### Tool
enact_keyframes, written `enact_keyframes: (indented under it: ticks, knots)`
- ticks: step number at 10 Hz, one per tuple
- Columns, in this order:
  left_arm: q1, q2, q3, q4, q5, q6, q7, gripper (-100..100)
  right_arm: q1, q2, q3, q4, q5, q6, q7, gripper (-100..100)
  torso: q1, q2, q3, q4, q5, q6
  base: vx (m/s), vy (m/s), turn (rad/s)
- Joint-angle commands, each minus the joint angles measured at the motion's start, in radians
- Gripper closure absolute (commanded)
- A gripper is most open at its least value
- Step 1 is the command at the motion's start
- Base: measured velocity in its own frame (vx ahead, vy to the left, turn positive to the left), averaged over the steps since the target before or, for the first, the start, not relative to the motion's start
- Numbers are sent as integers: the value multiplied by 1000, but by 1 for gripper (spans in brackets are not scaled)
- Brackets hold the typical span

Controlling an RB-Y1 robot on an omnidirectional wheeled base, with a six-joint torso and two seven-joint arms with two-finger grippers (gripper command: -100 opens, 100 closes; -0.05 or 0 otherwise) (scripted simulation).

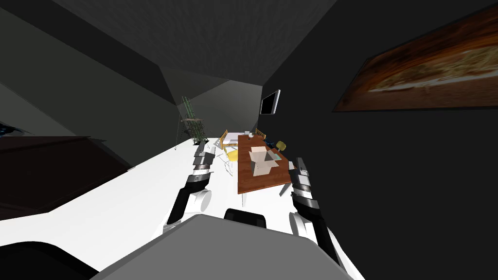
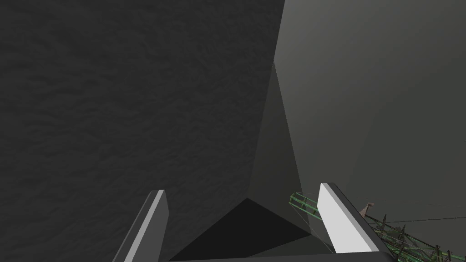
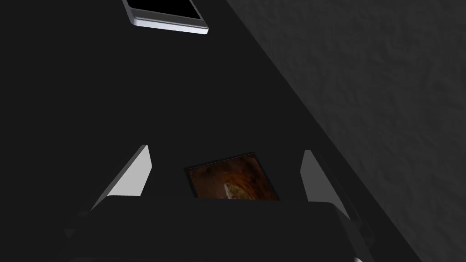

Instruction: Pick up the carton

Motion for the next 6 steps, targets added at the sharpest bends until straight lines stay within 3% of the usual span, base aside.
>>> enact_keyframes:
  ticks: [1, 6]
  knots:
    - [0, 0, 0, 0, 0, 0, 0, 0, -7, -25, 4, 13, 26, 2, 41, -100, 0, 0, 0, 0, 0, 0, -83, -12, 4]
    - [0, 0, 0, 0, 0, 0, 0, 0, -25, -75, 19, 64, 113, 6, 173, -100, 2, 5, 3, 1, 1, 0, -76, 25, 7]
